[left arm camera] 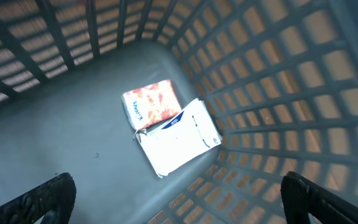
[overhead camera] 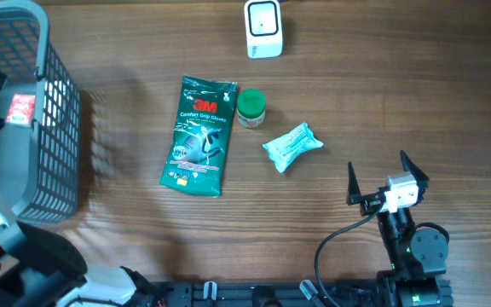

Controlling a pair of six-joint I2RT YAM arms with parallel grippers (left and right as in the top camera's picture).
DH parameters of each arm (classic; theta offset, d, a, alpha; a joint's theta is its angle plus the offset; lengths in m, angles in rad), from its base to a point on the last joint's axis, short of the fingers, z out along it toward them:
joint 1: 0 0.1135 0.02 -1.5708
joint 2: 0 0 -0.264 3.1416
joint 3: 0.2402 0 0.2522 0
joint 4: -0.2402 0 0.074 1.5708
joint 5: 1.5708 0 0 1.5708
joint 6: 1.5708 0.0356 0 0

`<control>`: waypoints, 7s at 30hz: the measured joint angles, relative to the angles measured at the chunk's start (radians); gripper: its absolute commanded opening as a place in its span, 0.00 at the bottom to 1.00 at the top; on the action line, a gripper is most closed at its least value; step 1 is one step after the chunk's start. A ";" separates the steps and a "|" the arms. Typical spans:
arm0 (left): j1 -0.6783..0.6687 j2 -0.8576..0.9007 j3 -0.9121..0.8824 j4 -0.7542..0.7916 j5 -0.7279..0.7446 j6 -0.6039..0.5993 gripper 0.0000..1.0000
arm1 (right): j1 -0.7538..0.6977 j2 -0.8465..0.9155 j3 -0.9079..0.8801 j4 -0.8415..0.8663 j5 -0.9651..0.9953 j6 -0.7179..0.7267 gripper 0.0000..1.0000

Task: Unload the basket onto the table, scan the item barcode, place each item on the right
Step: 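Reach the left gripper into the basket and grasp the white tissue pack, then carry the white tissue pack and drop it below the wipes pack, then reach the left gripper into the basket and grasp the red Kleenex pack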

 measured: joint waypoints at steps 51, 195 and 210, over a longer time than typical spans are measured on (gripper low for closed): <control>-0.064 0.314 -0.034 0.104 0.136 -0.066 0.04 | 0.000 0.000 0.000 0.000 0.000 0.000 1.00; 0.051 0.103 -0.118 0.264 0.082 0.447 1.00 | 0.000 0.000 0.000 0.000 0.000 0.000 1.00; 0.027 0.394 -0.118 0.460 0.110 0.896 1.00 | 0.000 0.000 0.000 0.000 0.000 0.000 1.00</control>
